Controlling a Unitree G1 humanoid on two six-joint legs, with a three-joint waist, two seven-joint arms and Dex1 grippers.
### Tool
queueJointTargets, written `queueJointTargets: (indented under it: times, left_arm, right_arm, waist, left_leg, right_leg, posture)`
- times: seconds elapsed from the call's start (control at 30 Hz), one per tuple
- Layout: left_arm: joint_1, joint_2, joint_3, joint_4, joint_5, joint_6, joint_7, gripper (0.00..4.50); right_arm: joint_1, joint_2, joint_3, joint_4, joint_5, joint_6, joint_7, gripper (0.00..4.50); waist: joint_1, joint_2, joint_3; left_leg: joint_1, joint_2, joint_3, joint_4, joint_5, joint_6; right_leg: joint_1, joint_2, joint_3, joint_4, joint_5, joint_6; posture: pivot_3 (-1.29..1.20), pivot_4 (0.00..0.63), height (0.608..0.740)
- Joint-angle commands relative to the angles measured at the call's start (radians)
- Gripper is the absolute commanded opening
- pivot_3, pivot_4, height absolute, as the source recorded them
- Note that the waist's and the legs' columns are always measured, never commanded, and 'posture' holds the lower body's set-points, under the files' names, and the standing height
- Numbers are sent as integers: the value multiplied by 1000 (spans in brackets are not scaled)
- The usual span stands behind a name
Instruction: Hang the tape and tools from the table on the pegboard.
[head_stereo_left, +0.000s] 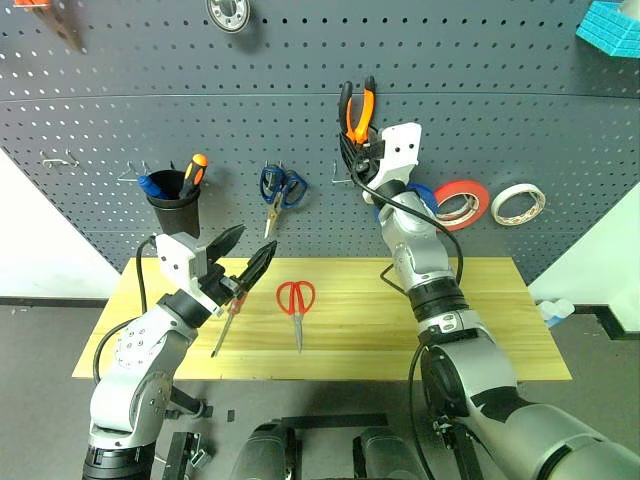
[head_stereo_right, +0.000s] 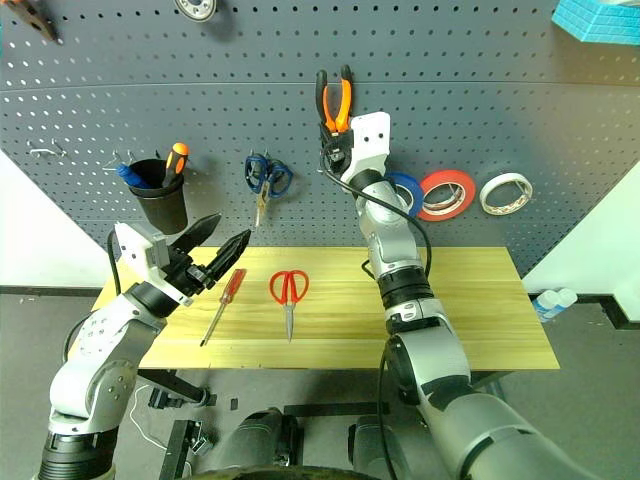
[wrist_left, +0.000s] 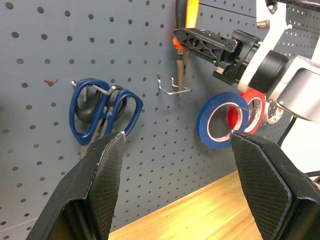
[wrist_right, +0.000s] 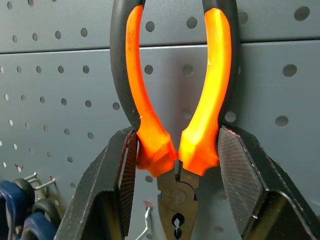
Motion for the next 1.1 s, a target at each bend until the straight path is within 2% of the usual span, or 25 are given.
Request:
queueJointTargets:
  times: [0.03,0.17,0.2,0.57,0.73,0.9,1.1]
  left_arm:
    - [-13,-3,-2,-16,2,-19,-3,3509]
    - [-14,-2,3,-11,3,-19,-3,3509]
    - [-14,-2,3,-9,3,-20,-3,3509]
    - [-38,-12,-5,21,8,-33,-10,3509]
    - [-55,-18,-26,44,-4,-34,-49,3509]
    - [-66,-18,-26,79,8,-53,-71,3509]
    - [-27,16,-39,86,14,-46,-121,3509]
  right_arm:
    - [-9,17,-4,-83,25,23,1,3011]
    - [-6,25,1,-102,27,44,4,4321]
    - [-6,26,5,-105,23,49,6,4463]
    - [-7,2,12,-145,-1,88,-14,4463]
    - [90,-49,35,-356,6,199,24,4463]
    - [194,-106,45,-562,26,325,62,4463]
    - [350,-250,9,-858,106,529,155,4463]
  waist:
    - [0,0,0]
    - [-1,0,0]
    - [-1,0,0]
    - [-1,-1,-1]
    - [0,-4,-7]
    - [-4,-5,-10]
    - [-4,-5,-11]
  left_leg:
    - [0,0,0,0,0,0]
    - [0,0,0,0,0,0]
    - [0,0,0,0,0,0]
    - [0,0,0,0,0,0]
    - [-1,0,0,0,0,0]
    - [-1,0,0,0,0,0]
    - [-1,0,0,-1,0,-1]
  right_leg:
    - [0,0,0,0,0,0]
    - [0,0,0,0,0,0]
    - [0,0,0,0,0,0]
    - [0,0,0,0,0,0]
    - [-1,0,0,0,0,0]
    - [-1,0,0,-1,0,0]
    - [0,0,0,-1,0,0]
  posture:
    - [-26,51,680]
    - [-26,51,680]
    - [-25,50,680]
    - [-37,25,680]
    - [-54,0,680]
    - [-70,0,680]
    - [-94,0,680]
